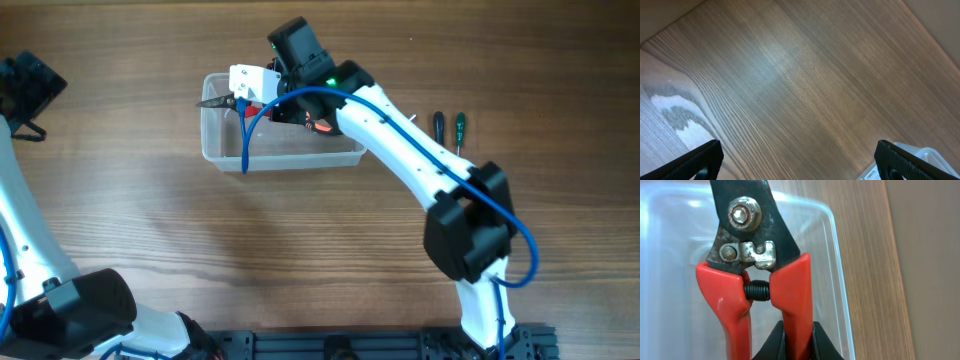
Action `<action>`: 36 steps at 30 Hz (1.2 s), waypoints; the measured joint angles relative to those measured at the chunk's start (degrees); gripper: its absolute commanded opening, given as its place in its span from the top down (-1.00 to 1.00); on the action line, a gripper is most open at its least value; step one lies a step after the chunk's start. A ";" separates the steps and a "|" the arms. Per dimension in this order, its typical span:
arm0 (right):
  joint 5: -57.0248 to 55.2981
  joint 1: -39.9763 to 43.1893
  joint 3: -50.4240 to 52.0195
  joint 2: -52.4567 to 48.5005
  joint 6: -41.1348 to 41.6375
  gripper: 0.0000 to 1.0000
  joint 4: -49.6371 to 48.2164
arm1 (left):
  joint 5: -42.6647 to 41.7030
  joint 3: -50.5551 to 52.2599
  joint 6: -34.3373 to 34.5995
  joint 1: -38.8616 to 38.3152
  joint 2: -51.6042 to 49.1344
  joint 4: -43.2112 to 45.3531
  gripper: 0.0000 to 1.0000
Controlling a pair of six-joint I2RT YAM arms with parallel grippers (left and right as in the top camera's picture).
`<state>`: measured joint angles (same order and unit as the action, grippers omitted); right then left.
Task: Pack container
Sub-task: 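Carry the snips into the container and lower them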
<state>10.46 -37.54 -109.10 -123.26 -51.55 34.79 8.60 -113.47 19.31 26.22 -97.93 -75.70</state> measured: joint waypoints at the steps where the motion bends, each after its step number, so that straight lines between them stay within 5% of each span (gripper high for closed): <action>1: -0.52 0.04 0.00 -0.94 -0.11 0.91 -1.07 | 0.00 0.00 0.00 0.00 0.00 -0.02 -0.99; 20: -1.95 3.82 0.00 -8.70 -0.17 0.91 -3.96 | 0.00 0.00 0.00 0.00 0.00 -0.02 -0.99; 23: -1.92 4.11 0.00 -8.72 -0.17 0.71 -3.98 | 0.00 0.00 0.00 0.00 0.00 0.00 -1.00; 29: -1.44 3.93 0.00 -8.74 1.60 -0.20 -4.07 | 0.00 0.00 0.00 0.00 0.00 0.00 -1.00; 36: -2.71 3.96 0.00 -8.74 7.72 -0.37 -4.39 | 0.00 0.00 0.00 0.00 0.00 0.00 -0.99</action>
<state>7.75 -33.58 -109.10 -132.00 -43.83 30.39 8.60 -113.47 19.31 26.22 -97.93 -75.70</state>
